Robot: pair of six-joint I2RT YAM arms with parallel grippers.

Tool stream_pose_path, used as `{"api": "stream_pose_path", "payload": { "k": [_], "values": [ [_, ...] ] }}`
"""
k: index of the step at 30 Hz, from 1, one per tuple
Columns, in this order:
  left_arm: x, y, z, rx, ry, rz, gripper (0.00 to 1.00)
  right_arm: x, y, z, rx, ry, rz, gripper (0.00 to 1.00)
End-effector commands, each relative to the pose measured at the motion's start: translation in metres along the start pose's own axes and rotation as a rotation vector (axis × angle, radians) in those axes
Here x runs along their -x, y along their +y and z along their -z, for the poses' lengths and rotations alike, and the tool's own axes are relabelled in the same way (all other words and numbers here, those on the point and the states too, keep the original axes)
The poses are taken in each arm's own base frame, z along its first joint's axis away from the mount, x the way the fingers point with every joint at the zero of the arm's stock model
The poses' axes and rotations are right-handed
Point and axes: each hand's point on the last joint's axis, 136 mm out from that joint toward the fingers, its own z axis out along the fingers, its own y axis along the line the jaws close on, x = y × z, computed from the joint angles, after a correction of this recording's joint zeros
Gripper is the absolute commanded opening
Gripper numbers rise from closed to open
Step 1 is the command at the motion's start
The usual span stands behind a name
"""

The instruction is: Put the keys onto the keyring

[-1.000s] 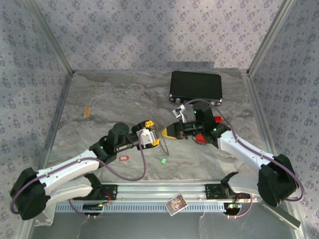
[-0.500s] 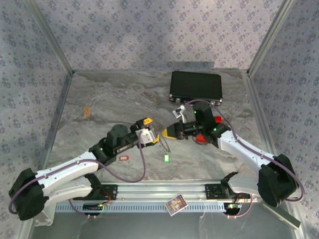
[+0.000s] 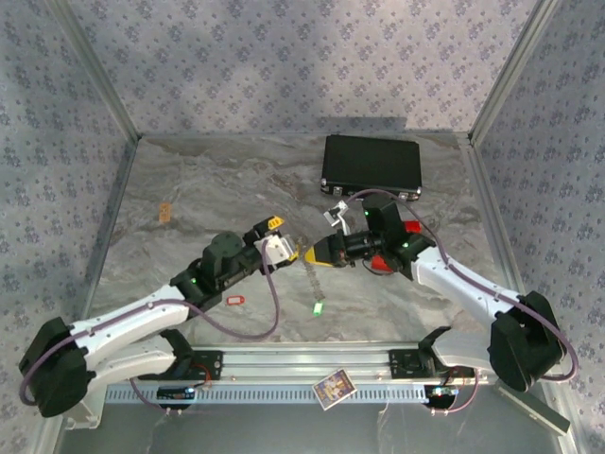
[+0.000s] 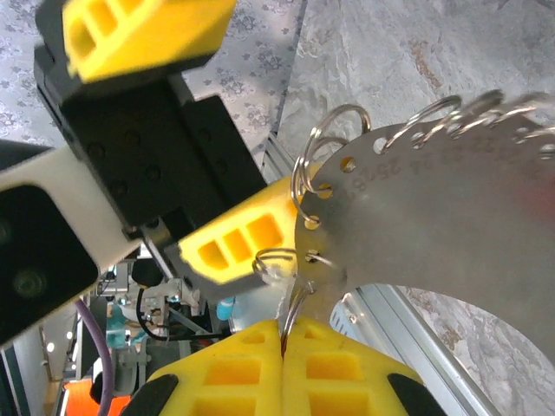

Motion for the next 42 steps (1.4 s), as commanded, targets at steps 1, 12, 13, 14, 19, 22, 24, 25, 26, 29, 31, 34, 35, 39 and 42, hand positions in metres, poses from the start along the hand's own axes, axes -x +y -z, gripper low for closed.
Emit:
{"api": "stream_pose_path", "payload": {
  "k": [1,12,13,14,19,22,24,25,26,29,31,34,35,39,42],
  "values": [
    [0.017,0.025,-0.005,0.066,-0.037,0.085,0.64,0.003,0.021,0.001,0.051,0.020,0.066,0.00],
    [-0.001,0.018,0.049,0.101,-0.105,0.083,0.52,0.021,0.010,0.009,0.032,-0.042,0.002,0.00],
    [-0.001,0.013,0.051,0.084,-0.121,0.073,0.48,0.022,0.009,0.008,0.031,-0.047,-0.010,0.00],
    [-0.001,0.006,0.053,0.062,-0.134,0.058,0.43,0.024,0.009,0.009,0.031,-0.055,-0.024,0.00],
    [0.009,-0.021,0.052,-0.060,-0.171,-0.021,0.26,0.031,0.011,0.008,0.029,-0.087,-0.092,0.00],
    [0.019,-0.022,0.055,-0.082,-0.211,-0.025,0.25,0.032,0.012,0.009,-0.005,-0.083,-0.105,0.00],
    [0.026,-0.023,0.058,-0.098,-0.234,-0.008,0.32,0.024,0.009,0.010,-0.049,-0.045,-0.104,0.00],
    [0.028,-0.022,0.059,-0.105,-0.238,0.000,0.34,0.021,0.009,0.012,-0.072,-0.025,-0.095,0.00],
    [0.029,-0.019,0.059,-0.098,-0.234,0.014,0.34,0.017,0.009,0.015,-0.108,0.002,-0.077,0.00],
    [0.029,-0.003,0.058,-0.066,-0.228,0.107,0.36,0.006,0.012,0.024,-0.197,0.080,0.014,0.00],
    [0.030,0.008,0.057,-0.070,-0.221,0.184,0.36,0.002,0.015,0.028,-0.238,0.114,0.075,0.00],
    [0.032,0.020,0.054,-0.107,-0.205,0.283,0.35,0.002,0.024,0.031,-0.258,0.132,0.212,0.00],
    [0.035,0.021,0.054,-0.132,-0.202,0.303,0.35,0.002,0.025,0.031,-0.269,0.139,0.255,0.00],
    [0.045,0.020,0.052,-0.215,-0.188,0.312,0.34,0.006,0.024,0.032,-0.331,0.157,0.310,0.00],
    [0.049,0.019,0.049,-0.243,-0.194,0.306,0.34,0.002,0.026,0.032,-0.354,0.195,0.343,0.00]
  ]
}}
